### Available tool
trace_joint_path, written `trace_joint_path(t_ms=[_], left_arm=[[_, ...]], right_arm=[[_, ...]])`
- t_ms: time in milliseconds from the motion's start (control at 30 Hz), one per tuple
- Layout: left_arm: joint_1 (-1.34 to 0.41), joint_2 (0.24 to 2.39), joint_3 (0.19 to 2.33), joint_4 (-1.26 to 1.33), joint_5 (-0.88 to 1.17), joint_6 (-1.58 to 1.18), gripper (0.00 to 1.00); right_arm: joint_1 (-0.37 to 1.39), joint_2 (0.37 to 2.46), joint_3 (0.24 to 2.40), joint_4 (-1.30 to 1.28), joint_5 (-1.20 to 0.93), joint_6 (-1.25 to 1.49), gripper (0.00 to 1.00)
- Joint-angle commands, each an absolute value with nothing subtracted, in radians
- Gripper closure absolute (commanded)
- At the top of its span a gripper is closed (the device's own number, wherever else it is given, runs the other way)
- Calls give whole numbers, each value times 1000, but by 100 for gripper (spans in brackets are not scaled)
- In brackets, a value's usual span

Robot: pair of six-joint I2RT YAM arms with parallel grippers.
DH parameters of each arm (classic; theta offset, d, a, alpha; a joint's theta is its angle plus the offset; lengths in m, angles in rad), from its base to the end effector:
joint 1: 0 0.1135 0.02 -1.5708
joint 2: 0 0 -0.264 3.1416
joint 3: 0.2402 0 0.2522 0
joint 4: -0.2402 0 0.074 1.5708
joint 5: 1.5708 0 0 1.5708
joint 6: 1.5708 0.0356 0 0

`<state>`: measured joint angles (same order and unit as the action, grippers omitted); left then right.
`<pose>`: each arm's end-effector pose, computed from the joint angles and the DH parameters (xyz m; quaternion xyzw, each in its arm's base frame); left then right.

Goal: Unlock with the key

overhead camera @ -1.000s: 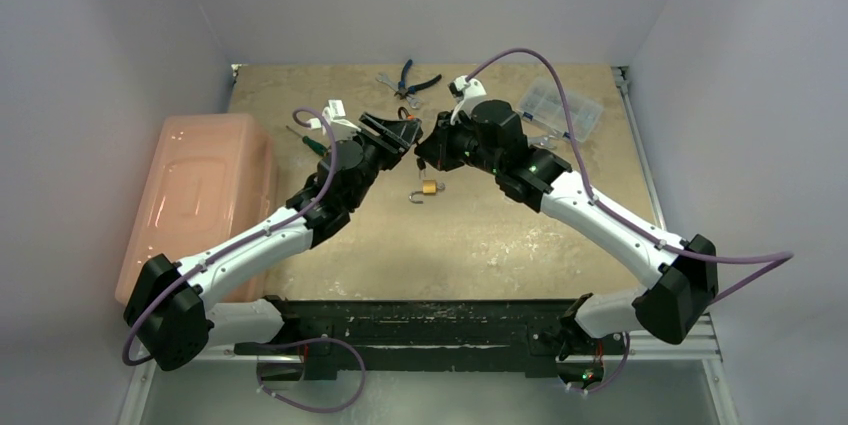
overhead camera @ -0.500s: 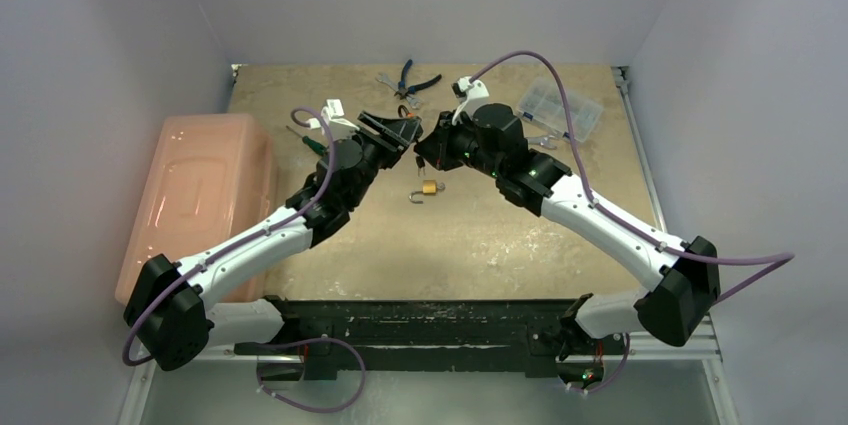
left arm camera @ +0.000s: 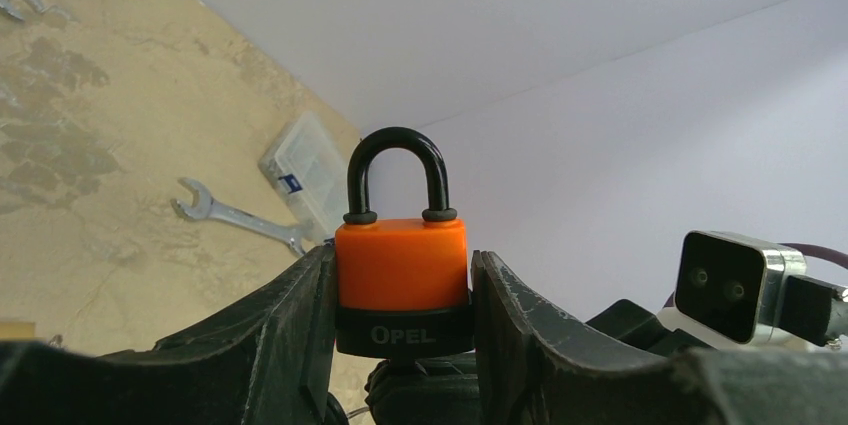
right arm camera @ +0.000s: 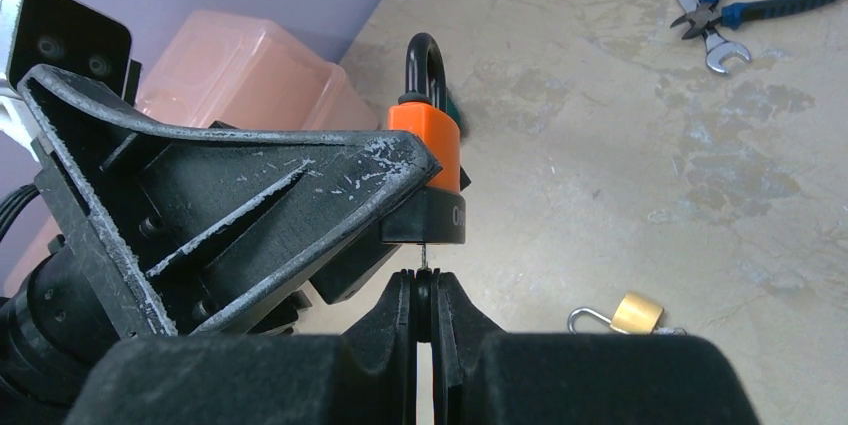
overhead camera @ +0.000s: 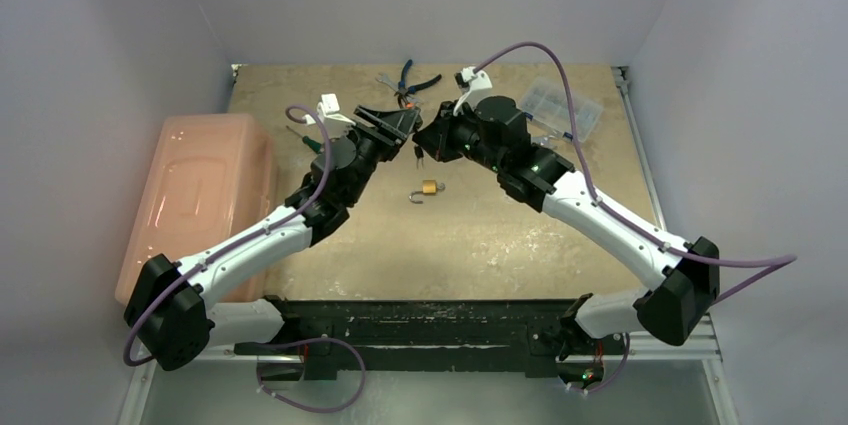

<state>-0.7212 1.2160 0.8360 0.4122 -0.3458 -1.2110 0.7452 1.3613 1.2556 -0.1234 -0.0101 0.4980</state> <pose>0.2224 -0.1794 0.3294 -0.2860 0.6348 -0.5142 0.5008 0.2362 0.2185 0.3807 -0.0997 0.7769 0.3652 0.5031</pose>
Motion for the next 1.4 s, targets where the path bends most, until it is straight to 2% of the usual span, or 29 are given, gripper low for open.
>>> trace_joint_path(t_ms=[0,167,433,567,833,933,1067,1367], left_arm=[[-752,1218,827,468,-172,-1220,100],[-752,1231,839,438,-159,-1255,100],[-751,1222,833,385,-254,-1278,100],[-745,1244,838,361,-262,-1295,100],[-727,1259,834,340,-288,-1324,100],[-719,1259,833,334,-297,-1327,100],[-711,1259,832,324,-308,-1330,100],[-698,1259,834,319,-305,-1335,100]], right_arm=[[715,1365,1351,62,44,514,100],[704,1358,1343,81,26,500,100],[703,1363,1309,2,-63,480,99],[702,1351,1259,-31,-105,493,91],[703,1313,1210,-68,-129,506,60],[703,1305,1206,-85,-130,508,53],[703,1289,1194,-112,-131,508,51],[704,1278,1161,-131,-114,505,52]])
